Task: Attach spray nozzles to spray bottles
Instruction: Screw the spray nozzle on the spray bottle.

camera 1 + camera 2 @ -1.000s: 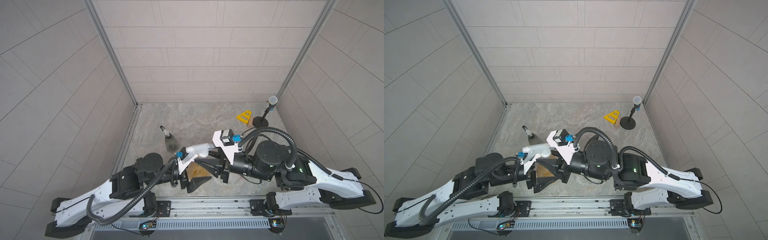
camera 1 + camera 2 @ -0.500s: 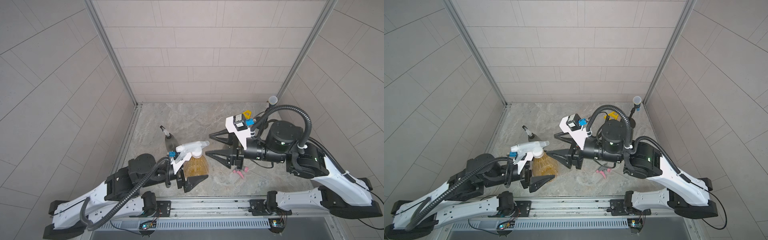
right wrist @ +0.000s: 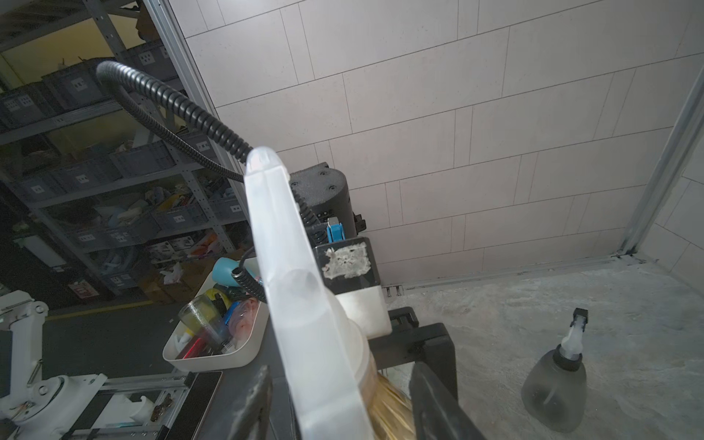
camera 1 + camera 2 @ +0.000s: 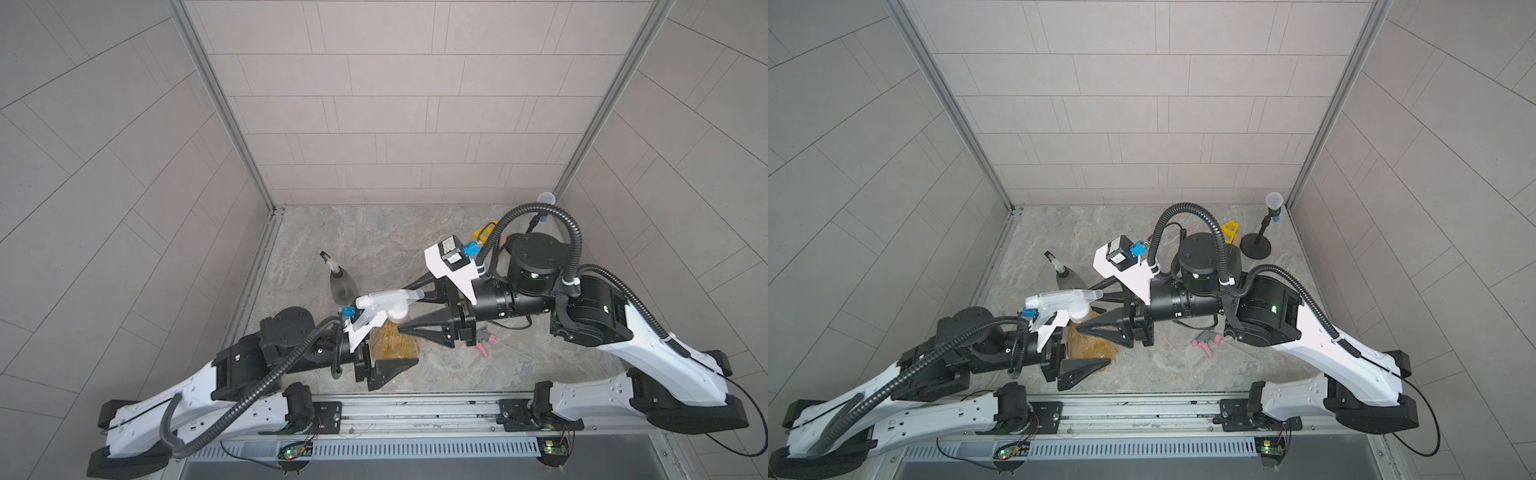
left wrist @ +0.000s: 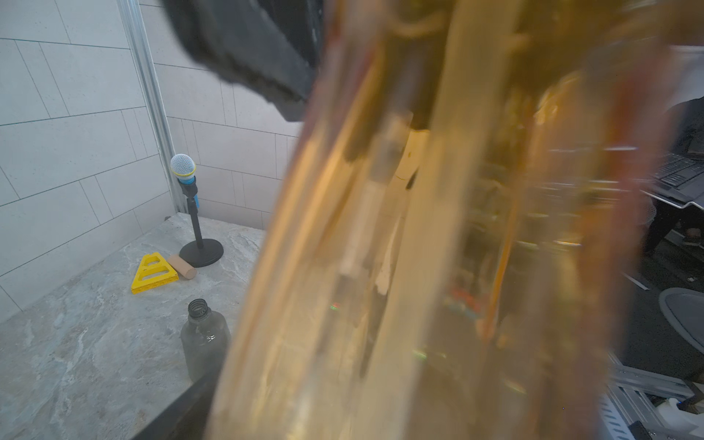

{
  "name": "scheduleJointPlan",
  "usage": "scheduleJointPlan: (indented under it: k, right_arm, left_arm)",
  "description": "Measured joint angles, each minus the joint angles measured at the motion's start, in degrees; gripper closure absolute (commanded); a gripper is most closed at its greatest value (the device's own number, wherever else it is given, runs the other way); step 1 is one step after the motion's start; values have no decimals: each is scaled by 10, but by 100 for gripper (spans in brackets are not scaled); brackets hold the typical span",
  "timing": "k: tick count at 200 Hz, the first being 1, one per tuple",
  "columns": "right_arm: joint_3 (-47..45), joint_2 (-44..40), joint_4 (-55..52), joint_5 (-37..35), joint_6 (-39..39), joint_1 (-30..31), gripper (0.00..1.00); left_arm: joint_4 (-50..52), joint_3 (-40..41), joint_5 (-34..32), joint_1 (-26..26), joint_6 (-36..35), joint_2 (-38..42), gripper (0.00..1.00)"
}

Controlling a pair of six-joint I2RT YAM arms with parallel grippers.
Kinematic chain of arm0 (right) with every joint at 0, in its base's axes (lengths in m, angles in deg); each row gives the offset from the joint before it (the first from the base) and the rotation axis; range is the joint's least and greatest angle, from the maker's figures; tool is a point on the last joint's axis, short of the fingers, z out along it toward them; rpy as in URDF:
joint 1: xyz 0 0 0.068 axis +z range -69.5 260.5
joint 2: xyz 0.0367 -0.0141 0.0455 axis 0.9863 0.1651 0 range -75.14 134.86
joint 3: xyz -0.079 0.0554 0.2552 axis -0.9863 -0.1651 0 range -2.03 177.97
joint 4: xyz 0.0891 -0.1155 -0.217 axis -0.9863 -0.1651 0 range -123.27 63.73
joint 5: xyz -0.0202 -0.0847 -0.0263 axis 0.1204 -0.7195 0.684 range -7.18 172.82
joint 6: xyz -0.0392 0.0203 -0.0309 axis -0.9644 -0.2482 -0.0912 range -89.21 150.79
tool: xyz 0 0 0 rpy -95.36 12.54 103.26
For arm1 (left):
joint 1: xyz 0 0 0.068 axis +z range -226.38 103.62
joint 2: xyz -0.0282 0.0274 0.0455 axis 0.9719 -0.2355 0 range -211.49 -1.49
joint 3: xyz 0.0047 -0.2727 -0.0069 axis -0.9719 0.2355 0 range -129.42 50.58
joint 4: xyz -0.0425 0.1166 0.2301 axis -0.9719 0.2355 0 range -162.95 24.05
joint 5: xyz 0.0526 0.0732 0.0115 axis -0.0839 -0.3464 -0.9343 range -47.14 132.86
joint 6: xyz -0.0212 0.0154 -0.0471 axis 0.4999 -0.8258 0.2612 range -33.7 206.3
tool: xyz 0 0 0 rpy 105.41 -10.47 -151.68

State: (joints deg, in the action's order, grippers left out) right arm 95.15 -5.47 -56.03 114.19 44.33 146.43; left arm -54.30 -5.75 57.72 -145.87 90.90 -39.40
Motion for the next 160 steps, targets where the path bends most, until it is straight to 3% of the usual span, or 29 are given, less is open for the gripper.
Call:
scheduleJointPlan:
  k: [48, 89, 160]
  right_arm:
    - [0, 1, 19, 10, 5, 0, 46]
    - [0, 1, 26, 11, 10, 0, 59]
    - [-17, -8, 40, -19, 14, 12, 68]
  left_arm:
    - [0, 0, 3, 0, 1, -1, 100]
    - [0, 0, 3, 0, 1, -1, 100]
    - [1, 0, -10, 0, 1, -1, 100]
